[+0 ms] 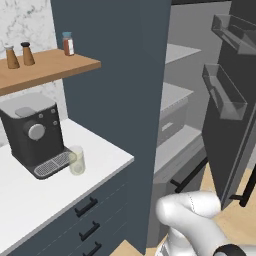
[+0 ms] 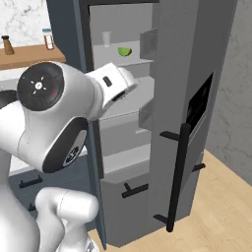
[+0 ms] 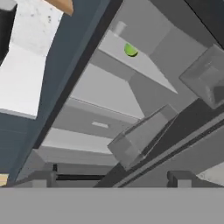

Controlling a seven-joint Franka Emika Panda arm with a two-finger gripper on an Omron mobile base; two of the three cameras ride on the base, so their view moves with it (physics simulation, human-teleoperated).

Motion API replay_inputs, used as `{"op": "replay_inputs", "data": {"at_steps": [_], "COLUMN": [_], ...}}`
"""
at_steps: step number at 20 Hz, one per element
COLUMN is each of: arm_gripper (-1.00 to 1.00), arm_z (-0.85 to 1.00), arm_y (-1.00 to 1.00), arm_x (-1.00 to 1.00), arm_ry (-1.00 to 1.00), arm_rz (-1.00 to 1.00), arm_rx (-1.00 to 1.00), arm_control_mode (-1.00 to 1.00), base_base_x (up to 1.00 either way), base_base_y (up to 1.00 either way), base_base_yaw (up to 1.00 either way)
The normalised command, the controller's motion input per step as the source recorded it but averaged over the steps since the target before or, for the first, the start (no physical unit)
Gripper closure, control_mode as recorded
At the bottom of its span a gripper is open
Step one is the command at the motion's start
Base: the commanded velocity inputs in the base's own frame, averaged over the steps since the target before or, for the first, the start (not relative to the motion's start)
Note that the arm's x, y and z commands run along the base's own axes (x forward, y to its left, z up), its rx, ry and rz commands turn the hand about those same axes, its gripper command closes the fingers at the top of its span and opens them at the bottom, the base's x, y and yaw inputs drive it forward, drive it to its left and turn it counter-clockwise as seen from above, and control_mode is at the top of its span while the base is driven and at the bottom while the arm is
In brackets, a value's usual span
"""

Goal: Grab a lemon wedge from the fridge and one ice cube from the ice bowl, and put them in the glass of lemonade.

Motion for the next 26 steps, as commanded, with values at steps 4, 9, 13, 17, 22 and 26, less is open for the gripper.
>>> {"op": "replay_inputs", "data": {"at_steps": [4, 9, 13, 17, 22, 26], "arm_gripper": [-1.00, -1.00, -1.00, -1.00, -1.00, -1.00], "arm_z": [-0.03, -0.46, -0.49, -0.24, 0.00, -0.11], "arm_y": [1.00, 0.55, 0.28, 0.04, -0.22, -0.52], "arm_x": [0.81, 1.00, 1.00, 0.95, 0.57, 0.06], "arm_ry": [0.04, 0.02, 0.01, 0.06, 0.16, 0.16], "arm_rz": [-0.32, -0.33, -0.33, -0.39, -0.29, -0.14], "arm_rx": [-0.36, -0.17, -0.08, -0.11, -0.06, 0.00], "arm_control_mode": [-1.00, -1.00, -1.00, -1.00, -1.00, -1.00], "base_base_x": [0.00, 0.00, 0.00, 0.00, 0.00, 0.00], "base_base_y": [0.00, 0.00, 0.00, 0.00, 0.00, 0.00], "base_base_yaw": [0.00, 0.00, 0.00, 0.00, 0.00, 0.00]}}
